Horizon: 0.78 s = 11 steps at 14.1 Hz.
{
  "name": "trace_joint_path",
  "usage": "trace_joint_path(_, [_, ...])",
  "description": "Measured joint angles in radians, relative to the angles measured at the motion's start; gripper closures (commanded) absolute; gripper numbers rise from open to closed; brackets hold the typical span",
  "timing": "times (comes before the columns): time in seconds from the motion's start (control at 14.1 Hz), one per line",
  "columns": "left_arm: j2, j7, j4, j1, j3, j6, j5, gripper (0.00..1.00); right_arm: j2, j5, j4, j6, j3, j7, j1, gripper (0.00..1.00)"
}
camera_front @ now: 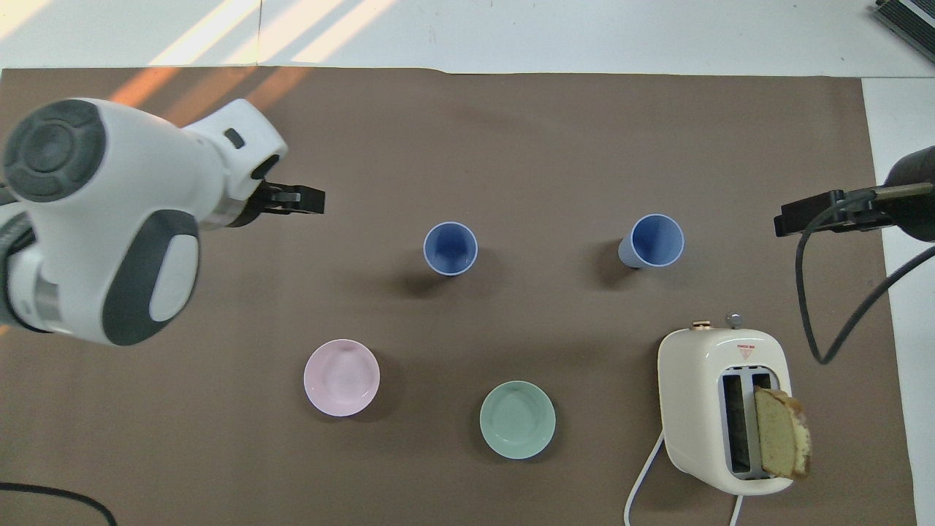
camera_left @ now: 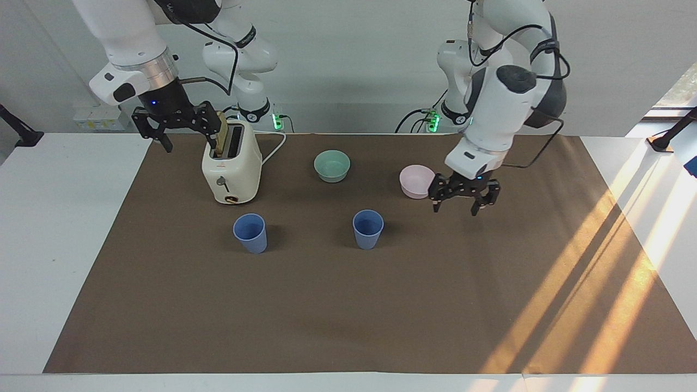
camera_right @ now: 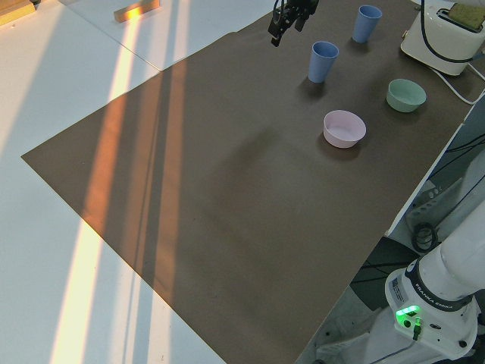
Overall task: Stack blue cups with both arms
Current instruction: 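Retract the left gripper while the right gripper grasps the other cup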
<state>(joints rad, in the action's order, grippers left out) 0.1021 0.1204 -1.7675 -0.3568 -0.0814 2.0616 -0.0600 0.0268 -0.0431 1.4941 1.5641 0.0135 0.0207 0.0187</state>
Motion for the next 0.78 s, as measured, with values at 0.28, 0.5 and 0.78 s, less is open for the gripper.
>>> trace_joint_path(0.28, [-0.072, -0.267, 0.052, 0.17, -0.011, -0.145, 0.0, 0.0, 0.0, 0.0, 0.0, 0.0, 0.0, 0.0, 0.0, 0.0])
trace_joint_path(0.5, [-0.079, -0.364, 0.189, 0.252, -0.014, -0.32, 0.0, 0.0, 0.0, 0.0, 0.0, 0.0, 0.0, 0.0, 0.0, 0.0])
trace_joint_path(0.78, [-0.079, -0.372, 0.258, 0.262, -0.012, -0.474, 0.0, 0.0, 0.001, 0.0, 0.084, 0.118, 0.003, 0.0, 0.002, 0.0])
